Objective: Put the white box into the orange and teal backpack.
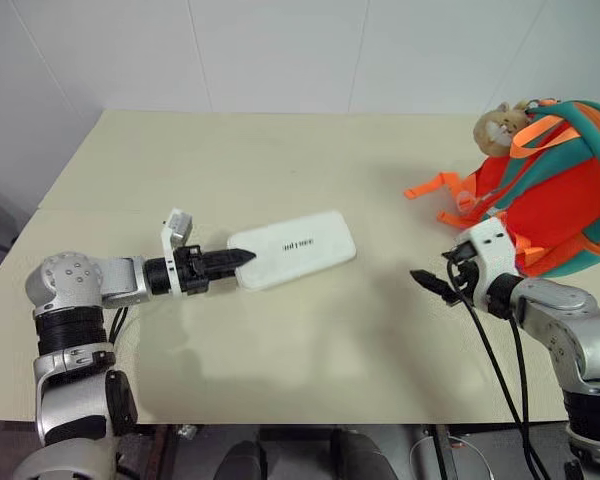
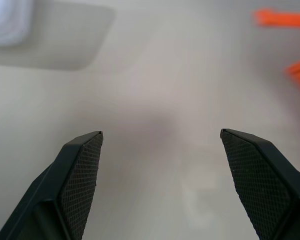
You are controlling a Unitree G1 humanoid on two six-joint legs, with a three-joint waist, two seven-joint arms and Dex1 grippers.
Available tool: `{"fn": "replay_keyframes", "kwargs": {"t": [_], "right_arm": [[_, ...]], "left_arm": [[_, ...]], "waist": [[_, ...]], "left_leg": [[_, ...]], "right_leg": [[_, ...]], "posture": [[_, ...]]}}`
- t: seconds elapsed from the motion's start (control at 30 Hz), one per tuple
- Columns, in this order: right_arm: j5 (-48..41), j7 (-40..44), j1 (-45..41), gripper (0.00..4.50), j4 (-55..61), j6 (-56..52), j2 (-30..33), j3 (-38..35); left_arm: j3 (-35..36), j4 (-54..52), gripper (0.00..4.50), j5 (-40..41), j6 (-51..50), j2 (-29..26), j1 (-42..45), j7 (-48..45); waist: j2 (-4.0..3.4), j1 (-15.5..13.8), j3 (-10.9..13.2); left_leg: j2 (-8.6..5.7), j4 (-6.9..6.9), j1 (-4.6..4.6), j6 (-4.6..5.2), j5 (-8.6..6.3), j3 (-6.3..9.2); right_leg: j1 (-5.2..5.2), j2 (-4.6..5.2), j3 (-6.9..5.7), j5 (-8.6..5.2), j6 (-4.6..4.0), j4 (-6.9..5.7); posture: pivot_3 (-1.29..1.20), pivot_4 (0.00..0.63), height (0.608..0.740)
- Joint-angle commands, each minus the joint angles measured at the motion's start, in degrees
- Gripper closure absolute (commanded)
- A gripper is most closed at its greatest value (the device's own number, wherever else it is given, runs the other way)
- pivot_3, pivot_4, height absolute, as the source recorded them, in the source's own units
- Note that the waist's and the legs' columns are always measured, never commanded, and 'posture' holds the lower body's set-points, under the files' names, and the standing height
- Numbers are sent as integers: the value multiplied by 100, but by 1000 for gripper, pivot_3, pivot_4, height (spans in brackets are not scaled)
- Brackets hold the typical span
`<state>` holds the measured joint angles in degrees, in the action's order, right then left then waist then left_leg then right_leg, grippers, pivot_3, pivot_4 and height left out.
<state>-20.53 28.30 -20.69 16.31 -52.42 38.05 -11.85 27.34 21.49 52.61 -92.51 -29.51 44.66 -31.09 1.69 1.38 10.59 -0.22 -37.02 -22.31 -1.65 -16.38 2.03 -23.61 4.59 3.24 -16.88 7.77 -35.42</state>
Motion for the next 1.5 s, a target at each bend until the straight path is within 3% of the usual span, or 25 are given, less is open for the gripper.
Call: {"fn": "replay_keyframes", "kwargs": {"t": [0.03,0.3,0.47,0.67,1.1,1.5], "right_arm": [[6,-436,-223,0,78,244,-167,-558],[210,-1256,-302,0,72,960,-505,-1238],[302,-1784,-156,0,203,1191,-667,-1660],[307,-1942,-480,0,-688,1744,-764,-1690],[214,-1404,-1500,0,-3066,3109,-670,-1495],[134,-836,-2036,0,-4004,3628,-654,-1275]], "left_arm": [[689,36,3162,418,1,285,236,531],[1536,208,3162,802,1,892,520,1568],[1575,373,3162,1117,1,969,577,1954],[1442,523,3162,1310,1,936,657,2101],[915,487,3162,1754,1,611,537,2160],[704,321,3162,2337,1,450,317,2510]], "waist": [[0,-3,0],[0,-13,0],[0,-1,0],[0,26,0],[0,26,0],[-1,31,0]], "left_leg": [[0,0,0,0,0,0],[0,3,-2,-5,2,-1],[0,4,-1,-23,12,-4],[-1,2,3,-21,11,-13],[1,6,5,-32,18,-32],[4,5,3,-36,19,-33]], "right_leg": [[0,0,1,0,1,-1],[-1,-1,-1,1,3,-10],[-1,-4,0,2,3,-15],[0,-4,6,2,4,-11],[-1,-6,11,4,7,-21],[-2,-7,12,4,8,-18]], "posture": [[0,150,740],[0,150,740],[0,150,740],[0,150,740],[0,150,740],[0,150,740]]}}
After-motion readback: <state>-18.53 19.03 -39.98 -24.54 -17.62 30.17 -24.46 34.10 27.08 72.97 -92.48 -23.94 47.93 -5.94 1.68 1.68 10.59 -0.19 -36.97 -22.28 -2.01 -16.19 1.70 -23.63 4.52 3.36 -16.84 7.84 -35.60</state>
